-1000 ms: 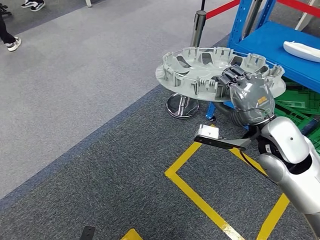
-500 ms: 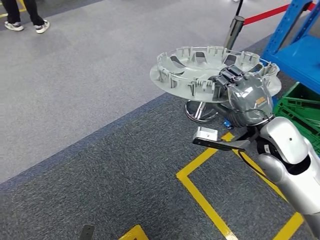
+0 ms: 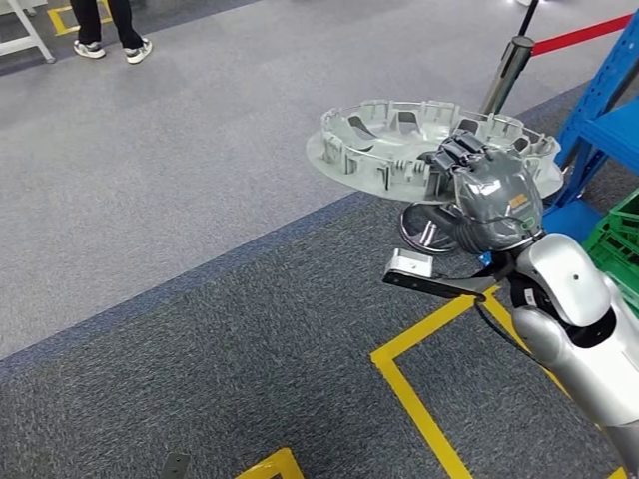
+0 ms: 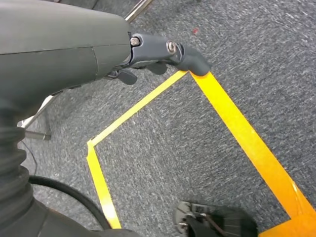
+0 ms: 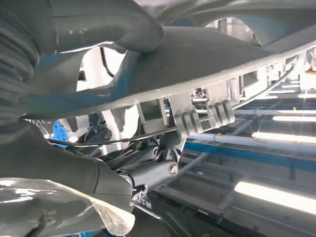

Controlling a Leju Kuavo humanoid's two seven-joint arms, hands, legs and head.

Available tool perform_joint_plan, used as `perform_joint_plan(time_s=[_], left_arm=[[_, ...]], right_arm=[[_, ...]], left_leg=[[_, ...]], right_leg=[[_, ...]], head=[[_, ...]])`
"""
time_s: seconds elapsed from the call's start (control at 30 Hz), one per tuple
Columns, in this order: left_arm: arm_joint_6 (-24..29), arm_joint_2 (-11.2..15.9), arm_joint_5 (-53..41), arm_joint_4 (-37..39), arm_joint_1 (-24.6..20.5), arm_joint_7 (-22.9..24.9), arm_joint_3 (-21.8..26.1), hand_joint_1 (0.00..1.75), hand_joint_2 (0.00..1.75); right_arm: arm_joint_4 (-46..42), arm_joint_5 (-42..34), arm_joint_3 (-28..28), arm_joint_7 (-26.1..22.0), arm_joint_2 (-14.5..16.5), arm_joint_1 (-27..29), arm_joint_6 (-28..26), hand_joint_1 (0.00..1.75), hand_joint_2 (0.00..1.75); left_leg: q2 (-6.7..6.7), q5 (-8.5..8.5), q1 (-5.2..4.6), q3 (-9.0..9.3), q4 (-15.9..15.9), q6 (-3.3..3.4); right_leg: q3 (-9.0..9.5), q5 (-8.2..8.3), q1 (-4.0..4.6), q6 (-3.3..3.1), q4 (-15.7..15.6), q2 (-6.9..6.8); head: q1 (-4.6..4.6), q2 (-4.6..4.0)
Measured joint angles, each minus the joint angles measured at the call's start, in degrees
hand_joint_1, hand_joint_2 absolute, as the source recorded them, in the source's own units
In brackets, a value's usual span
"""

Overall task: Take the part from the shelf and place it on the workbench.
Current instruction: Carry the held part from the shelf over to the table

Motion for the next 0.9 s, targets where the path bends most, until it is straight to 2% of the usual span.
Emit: perform_joint_plan(time_s=[0.03, 0.07, 0.1, 0.13, 0.2, 0.23, 0.27, 0.3, 0.37, 0.4, 0.47, 0.53, 0.57, 0.6, 0.63, 0.67, 0.7, 0.73, 0.77, 0.8, 0.87, 0.9], left_arm=[[-0.16, 0.02, -0.08, 0.00, 0.00, 0.04, 0.00, 0.00, 1.75], [-0.36, 0.07, -0.18, 0.00, 0.07, 0.11, 0.00, 0.00, 1.75], [-0.61, 0.13, -0.27, 0.00, 0.16, 0.19, 0.00, 0.00, 1.75], [-0.81, 0.22, -0.35, 0.00, 0.22, 0.26, 0.00, 0.00, 1.75], [-1.03, 0.44, -0.46, 0.00, 0.23, 0.33, 0.00, 0.00, 1.75], [-1.08, 0.54, -0.57, 0.00, 0.18, 0.42, 0.00, 0.00, 1.75], [-1.18, 0.63, -0.70, 0.00, 0.16, 0.55, -0.01, 0.00, 1.75], [-1.37, 0.73, -0.82, 0.00, 0.17, 0.70, -0.01, 0.00, 1.75], [-2.21, 1.01, -0.95, 0.00, 0.41, 1.00, -0.02, 0.00, 1.75], [-2.77, 1.22, -0.96, 0.00, 0.57, 1.08, -0.02, 0.00, 1.75], [-4.29, 1.72, -0.97, 0.00, 0.74, 1.46, -0.02, 0.00, 1.75], [-6.30, 2.23, -0.87, 0.00, 0.88, 2.27, -0.02, 0.00, 1.75], [-7.39, 2.46, -0.71, 0.00, 1.02, 2.76, 0.00, 0.00, 1.75], [-8.28, 2.66, -0.51, 0.00, 1.23, 3.17, 0.02, 0.00, 1.75], [-9.00, 2.88, -0.33, 0.00, 1.43, 3.50, 0.04, 0.00, 1.75], [-9.54, 3.06, -0.14, 0.00, 1.59, 3.76, 0.07, 0.00, 1.75], [-9.95, 3.25, 0.03, 0.00, 1.73, 4.00, 0.09, 0.00, 1.75], [-10.26, 3.44, 0.20, 0.00, 1.77, 4.25, 0.13, 0.00, 1.75], [-10.53, 3.61, 0.37, 0.00, 1.80, 4.58, 0.18, 0.00, 1.75], [-10.79, 3.81, 0.50, 0.01, 1.89, 5.04, 0.27, 0.00, 1.75], [-11.35, 4.19, 0.80, 0.02, 2.13, 6.52, 0.61, 0.00, 1.75], [-11.64, 4.38, 1.08, 0.02, 2.29, 7.51, 0.86, 0.00, 1.75]], right_arm=[[0.00, 0.01, -0.14, -0.01, -0.01, 0.13, -0.10, 1.75, 1.75], [0.00, 0.01, -0.27, -0.02, -0.02, 0.31, -0.22, 1.75, 1.75], [0.00, 0.01, -0.39, -0.02, -0.02, 0.52, -0.31, 1.75, 1.75], [0.00, 0.01, -0.48, -0.02, -0.03, 0.76, -0.38, 1.75, 1.75], [0.00, 0.01, -0.66, -0.02, -0.05, 1.18, -0.43, 1.75, 1.75], [-0.01, 0.01, -0.74, -0.02, -0.13, 1.31, -0.48, 1.75, 1.75], [-0.01, 0.02, -0.81, -0.02, -0.22, 1.45, -0.55, 1.75, 1.75], [-0.02, 0.03, -0.88, -0.02, -0.32, 1.59, -0.63, 1.75, 1.75], [-0.05, 0.13, -1.11, -0.02, -0.46, 1.93, -0.78, 1.75, 1.75], [-0.09, 0.19, -1.29, -0.03, -0.56, 2.15, -0.83, 1.75, 1.75], [-0.19, 0.33, -1.76, -0.10, -0.97, 2.67, -0.98, 1.75, 1.75], [-0.24, 0.56, -2.13, -0.21, -1.35, 3.27, -1.24, 1.75, 1.75], [-0.23, 0.72, -2.23, -0.26, -1.44, 3.55, -1.32, 1.75, 1.75], [-0.23, 0.86, -2.28, -0.32, -1.45, 3.79, -1.39, 1.75, 1.75], [-0.22, 0.96, -2.34, -0.39, -1.45, 3.96, -1.41, 1.75, 1.75], [-0.22, 1.01, -2.41, -0.45, -1.45, 4.05, -1.41, 1.75, 1.75], [-0.21, 1.03, -2.51, -0.50, -1.45, 4.12, -1.41, 1.75, 1.75], [-0.21, 1.05, -2.60, -0.55, -1.44, 4.15, -1.41, 1.75, 1.75], [-0.20, 1.09, -2.68, -0.60, -1.44, 4.17, -1.43, 1.75, 1.75], [-0.19, 1.16, -2.76, -0.62, -1.44, 4.23, -1.45, 1.75, 1.75], [-0.17, 1.32, -2.89, -0.67, -1.43, 4.34, -1.48, 1.75, 1.75], [-0.17, 1.40, -2.93, -0.67, -1.41, 4.40, -1.48, 1.75, 1.75]], left_leg=[[0.59, -1.37, 0.21, -1.69, 3.62, -0.21], [0.86, -1.97, 0.38, -2.86, 6.11, -0.33], [0.98, -1.56, 0.48, -3.13, 6.70, -0.38], [1.08, -0.17, 0.53, -2.33, 5.04, -0.32], [2.19, 3.46, 0.30, 1.41, -2.45, 0.11], [2.92, 4.48, 0.02, 3.09, -5.94, 0.41], [3.48, 4.89, -0.24, 4.13, -8.19, 0.68], [3.68, 4.63, -0.47, 4.42, -8.97, 0.90], [2.87, 4.73, -0.42, 4.52, -9.48, 1.49], [2.45, 4.86, -0.28, 4.74, -9.80, 1.85], [1.61, 5.17, 0.04, 5.16, -10.42, 2.42], [0.66, 5.16, -0.02, 5.16, -10.44, 2.64], [0.18, 5.13, -0.05, 5.17, -10.40, 2.68], [-0.31, 5.08, -0.07, 5.19, -10.34, 2.70], [-0.82, 5.04, -0.06, 5.21, -10.27, 2.68], [-1.34, 4.97, -0.02, 5.23, -10.15, 2.61], [-1.89, 4.87, 0.02, 5.20, -10.00, 2.45], [-2.43, 4.77, 0.00, 5.01, -9.71, 2.24], [-2.91, 4.74, -0.01, 4.77, -9.51, 1.97], [-3.38, 4.77, 0.02, 4.53, -9.39, 1.69], [-4.22, 4.98, 0.14, 4.29, -9.42, 1.18], [-3.91, 4.74, 0.15, 4.15, -9.13, 0.90]], right_leg=[[0.09, -0.07, 0.07, -0.11, 0.01, -0.46], [0.20, -0.15, 0.12, -0.17, 0.02, -0.89], [0.34, -0.25, 0.15, -0.19, 0.02, -1.31], [0.52, -0.36, 0.17, -0.14, 0.02, -1.71], [0.98, -0.68, 0.21, 0.10, 0.00, -2.56], [1.10, -0.85, 0.34, 0.32, 0.04, -2.96], [1.15, -0.98, 0.46, 0.59, 0.03, -3.39], [1.18, -1.06, 0.57, 0.87, -0.04, -3.81], [1.24, -1.32, 0.64, 1.47, -0.22, -4.59], [1.16, -1.78, 0.57, 1.72, 0.07, -4.26], [-0.67, -4.12, 0.44, 2.02, 3.88, -2.32], [-4.51, -7.30, 0.43, 2.15, 11.48, -0.50], [-6.29, -8.09, 0.44, 2.20, 14.53, -0.25], [-7.25, -7.73, 0.45, 2.23, 15.64, -0.15], [-7.14, -6.27, 0.43, 2.22, 14.52, -0.10], [-6.00, -4.01, 0.35, 2.21, 11.38, 0.08], [-4.31, -2.00, 0.17, 2.23, 7.40, 0.84], [-2.63, -0.71, 0.00, 2.21, 3.85, 1.71], [-1.42, -0.06, -0.11, 2.14, 1.50, 2.45], [-0.79, -0.15, -0.11, 1.99, 0.48, 2.95], [-0.52, -0.18, 0.09, 1.48, 0.38, 2.37], [-0.38, -0.15, 0.09, 1.14, 0.29, 1.88]], head=[[-0.02, 0.00], [-0.03, 0.00], [-0.03, -0.01], [-0.06, -0.01], [-0.03, -0.01], [-0.04, 0.00], [-0.03, 0.00], [-0.02, 0.00], [0.00, 0.00], [0.07, 0.00], [0.33, 0.01], [0.62, 0.01], [0.72, 0.00], [0.74, -0.01], [0.76, 0.00], [0.78, 0.00], [0.77, 0.00], [0.77, 0.00], [0.78, -0.01], [0.76, 0.00], [0.76, 0.01], [0.73, 0.01]])
